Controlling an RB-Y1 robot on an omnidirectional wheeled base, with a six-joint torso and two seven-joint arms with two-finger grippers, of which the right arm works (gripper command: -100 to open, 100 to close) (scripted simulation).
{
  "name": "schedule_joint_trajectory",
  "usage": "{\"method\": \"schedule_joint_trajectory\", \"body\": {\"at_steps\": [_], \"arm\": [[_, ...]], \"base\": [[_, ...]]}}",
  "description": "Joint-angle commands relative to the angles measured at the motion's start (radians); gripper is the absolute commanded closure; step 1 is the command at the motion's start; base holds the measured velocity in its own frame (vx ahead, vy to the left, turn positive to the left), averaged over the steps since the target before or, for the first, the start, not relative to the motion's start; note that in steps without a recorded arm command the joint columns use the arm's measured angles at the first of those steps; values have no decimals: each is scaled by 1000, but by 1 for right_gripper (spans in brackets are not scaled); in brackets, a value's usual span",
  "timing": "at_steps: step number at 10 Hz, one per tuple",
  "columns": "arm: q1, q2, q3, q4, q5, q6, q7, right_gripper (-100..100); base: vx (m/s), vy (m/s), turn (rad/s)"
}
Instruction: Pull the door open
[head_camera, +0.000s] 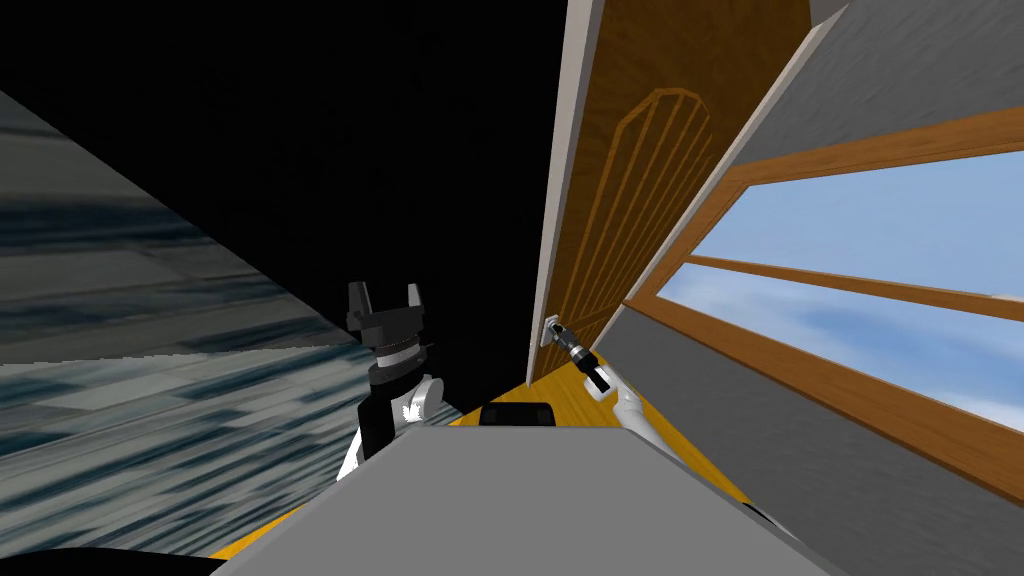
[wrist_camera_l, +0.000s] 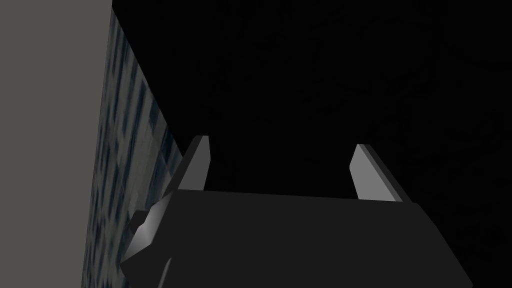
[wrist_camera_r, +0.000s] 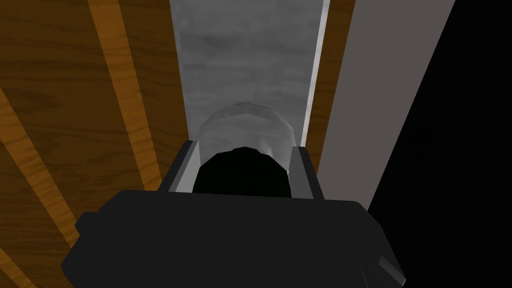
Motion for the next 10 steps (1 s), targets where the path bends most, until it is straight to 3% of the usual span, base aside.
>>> {"method": "schedule_joint_trajectory", "body": {"at_steps": [1,2,3,10], "arm": [[0,1,1,-2,0,-2,0,100],[0,1,1,-2,0,-2,0,100],[1,0,-2,1,-34,1,-30,100],[1,1,-9,2,-171,6,-148,100]], "base": [[-6,-2,-4],[0,0,0],[-61,-47,197],[-94,-66,153]]}}
